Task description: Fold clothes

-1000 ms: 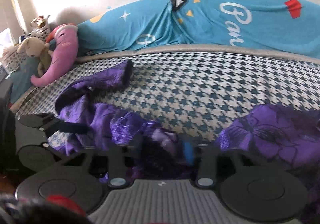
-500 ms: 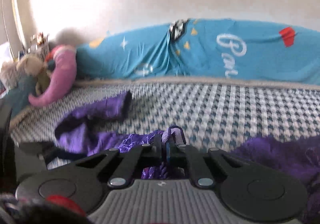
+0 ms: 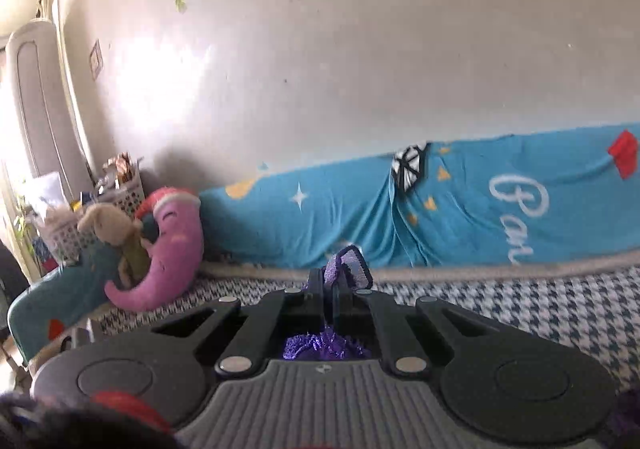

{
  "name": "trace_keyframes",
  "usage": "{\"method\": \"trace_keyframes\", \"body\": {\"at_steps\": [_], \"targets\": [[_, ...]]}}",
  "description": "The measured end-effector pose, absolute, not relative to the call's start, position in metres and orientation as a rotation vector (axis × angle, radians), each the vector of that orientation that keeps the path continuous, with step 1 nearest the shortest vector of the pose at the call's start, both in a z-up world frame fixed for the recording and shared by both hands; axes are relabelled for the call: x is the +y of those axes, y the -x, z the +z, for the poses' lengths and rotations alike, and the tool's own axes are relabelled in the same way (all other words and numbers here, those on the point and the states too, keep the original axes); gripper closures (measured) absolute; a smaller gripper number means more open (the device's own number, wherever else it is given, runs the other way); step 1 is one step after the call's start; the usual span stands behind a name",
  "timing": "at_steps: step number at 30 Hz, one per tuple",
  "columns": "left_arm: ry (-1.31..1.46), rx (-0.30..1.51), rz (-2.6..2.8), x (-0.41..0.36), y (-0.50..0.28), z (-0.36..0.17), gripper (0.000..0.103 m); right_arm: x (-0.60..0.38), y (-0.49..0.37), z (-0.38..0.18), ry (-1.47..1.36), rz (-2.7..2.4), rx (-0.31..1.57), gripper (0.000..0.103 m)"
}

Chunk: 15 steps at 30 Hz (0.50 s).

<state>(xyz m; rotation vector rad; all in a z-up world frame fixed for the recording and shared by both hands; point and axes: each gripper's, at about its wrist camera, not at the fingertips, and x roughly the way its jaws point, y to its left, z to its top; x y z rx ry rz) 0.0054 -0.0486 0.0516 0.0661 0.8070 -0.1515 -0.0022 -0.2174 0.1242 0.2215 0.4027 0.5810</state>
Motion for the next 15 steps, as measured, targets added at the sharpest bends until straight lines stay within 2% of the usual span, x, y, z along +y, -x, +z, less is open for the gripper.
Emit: {"method": "trace_keyframes", "body": {"at_steps": [5, 8, 15], "targets": [[0.001, 0.765, 0.059, -0.026, -0.049, 0.062, 0.001, -0.215, -0.017, 0.137, -0.267, 0.618, 0.344, 0.096], [0.079, 0.817, 0.155, -0.009, -0.074, 0.057, 0.003, -0.224, -0.023, 0.140, -0.318, 0.596, 0.321, 0.095], [0.065, 0.876, 0.139, -0.008, -0.072, 0.045, 0.001, -0.272, -0.049, 0.111, -0.350, 0.391, 0.425, 0.094]]}}
